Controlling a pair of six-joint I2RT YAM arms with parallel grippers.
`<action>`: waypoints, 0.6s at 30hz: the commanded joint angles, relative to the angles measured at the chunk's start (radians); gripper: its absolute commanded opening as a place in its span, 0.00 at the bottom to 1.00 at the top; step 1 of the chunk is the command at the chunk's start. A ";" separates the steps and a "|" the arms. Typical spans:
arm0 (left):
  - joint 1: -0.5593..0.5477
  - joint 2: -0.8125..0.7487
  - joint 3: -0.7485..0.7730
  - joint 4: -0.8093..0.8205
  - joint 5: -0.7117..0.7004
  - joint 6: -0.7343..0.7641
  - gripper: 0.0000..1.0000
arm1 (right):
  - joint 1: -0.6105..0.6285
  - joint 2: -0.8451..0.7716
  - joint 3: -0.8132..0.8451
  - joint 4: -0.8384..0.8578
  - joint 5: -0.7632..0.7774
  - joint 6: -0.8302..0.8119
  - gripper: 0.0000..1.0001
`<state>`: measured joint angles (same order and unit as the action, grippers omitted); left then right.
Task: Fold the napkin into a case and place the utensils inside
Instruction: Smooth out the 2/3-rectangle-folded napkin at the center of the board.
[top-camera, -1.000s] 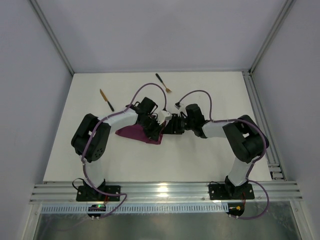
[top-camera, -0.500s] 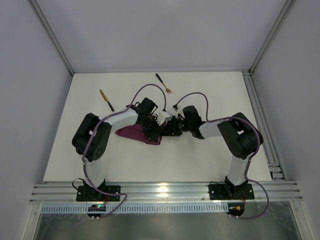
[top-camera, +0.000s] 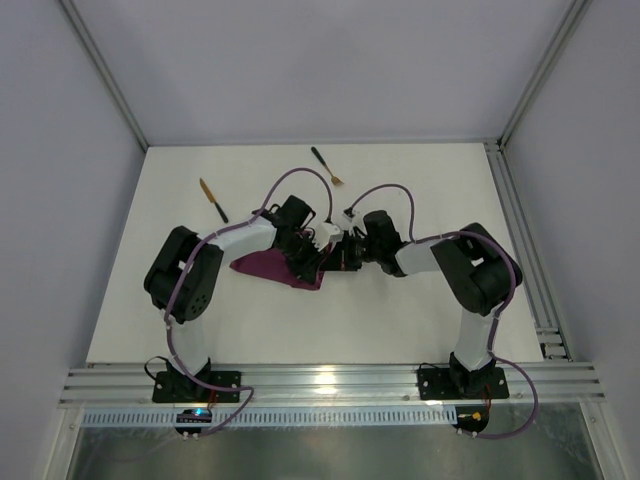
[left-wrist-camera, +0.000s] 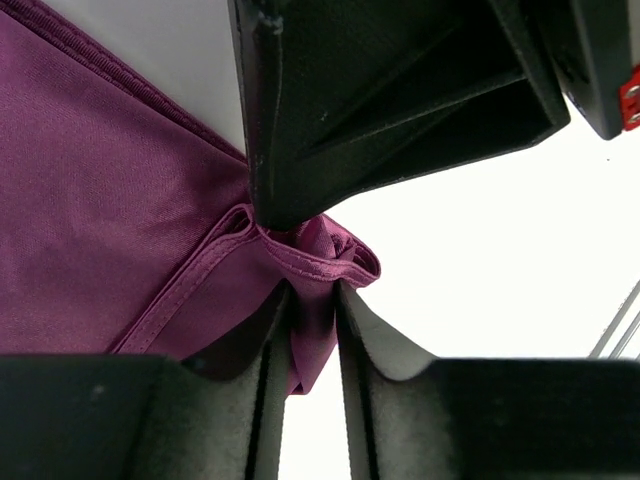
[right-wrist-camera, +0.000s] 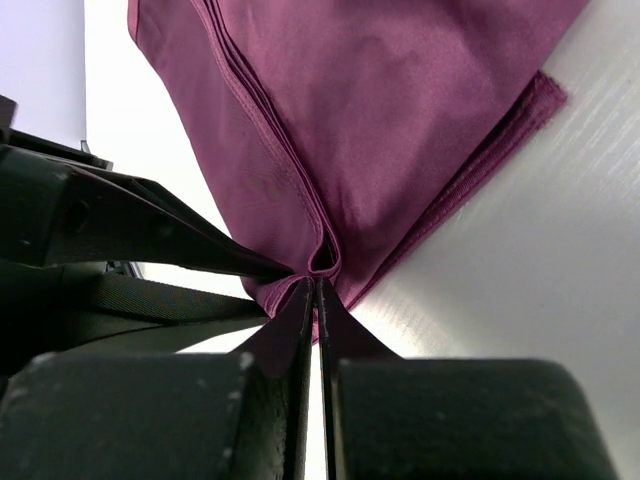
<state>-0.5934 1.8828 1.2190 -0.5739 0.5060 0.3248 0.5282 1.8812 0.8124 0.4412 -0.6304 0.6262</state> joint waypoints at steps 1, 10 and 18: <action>0.001 -0.001 0.027 -0.014 -0.009 0.011 0.27 | 0.006 0.006 0.045 0.050 0.001 -0.005 0.04; 0.003 -0.057 0.066 -0.086 -0.017 0.036 0.55 | 0.006 0.009 0.053 0.042 0.029 -0.016 0.04; 0.075 -0.203 0.117 -0.248 -0.029 0.076 0.65 | 0.004 0.032 0.067 0.034 0.052 -0.031 0.04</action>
<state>-0.5652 1.7588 1.2907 -0.7399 0.4854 0.3752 0.5282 1.9041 0.8459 0.4412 -0.5999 0.6212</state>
